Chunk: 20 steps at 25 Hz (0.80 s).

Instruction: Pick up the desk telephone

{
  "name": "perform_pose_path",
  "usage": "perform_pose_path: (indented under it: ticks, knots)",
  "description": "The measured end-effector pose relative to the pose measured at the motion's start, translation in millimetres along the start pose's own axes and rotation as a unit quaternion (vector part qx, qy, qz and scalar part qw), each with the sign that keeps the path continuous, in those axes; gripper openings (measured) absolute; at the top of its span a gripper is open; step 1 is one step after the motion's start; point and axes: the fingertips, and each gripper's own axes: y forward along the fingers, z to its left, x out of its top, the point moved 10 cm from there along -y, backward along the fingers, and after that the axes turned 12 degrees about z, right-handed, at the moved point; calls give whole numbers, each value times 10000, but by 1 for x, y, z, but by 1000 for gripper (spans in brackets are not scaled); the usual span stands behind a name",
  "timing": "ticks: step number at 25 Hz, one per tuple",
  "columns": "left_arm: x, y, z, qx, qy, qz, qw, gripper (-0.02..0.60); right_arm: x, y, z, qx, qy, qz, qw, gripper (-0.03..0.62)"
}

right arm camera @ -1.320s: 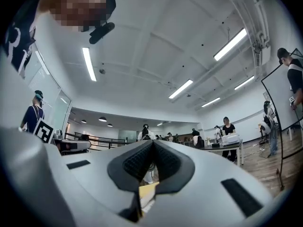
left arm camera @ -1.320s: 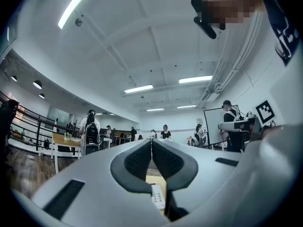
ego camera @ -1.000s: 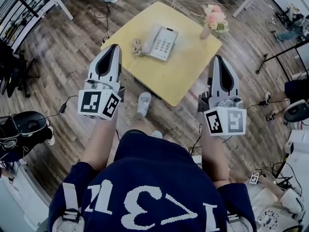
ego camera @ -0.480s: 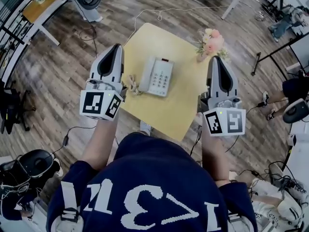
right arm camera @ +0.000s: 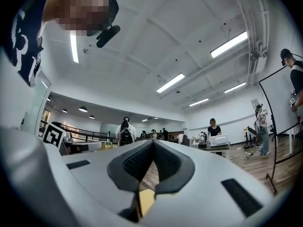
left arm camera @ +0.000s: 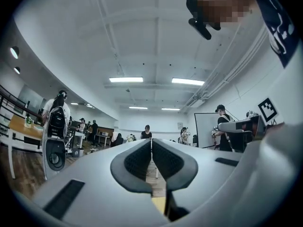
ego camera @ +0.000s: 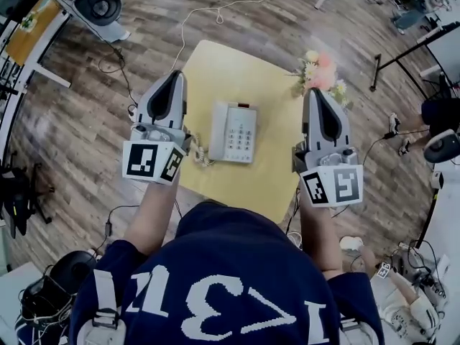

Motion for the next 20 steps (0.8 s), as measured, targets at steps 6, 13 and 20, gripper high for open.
perform_pose_path:
  ticks: [6, 13, 20]
  knots:
    - [-17, 4, 0, -123, -265, -24, 9996, 20, -13, 8, -9, -8, 199, 165, 9997, 26]
    - [-47, 2, 3, 39, -423, 509, 9978, 20, -46, 23, -16, 327, 485, 504, 9970, 28]
    - [-89, 11, -4, -148, -551, 1014, 9932, 21, -91, 37, -24, 556, 966, 996, 9888, 30]
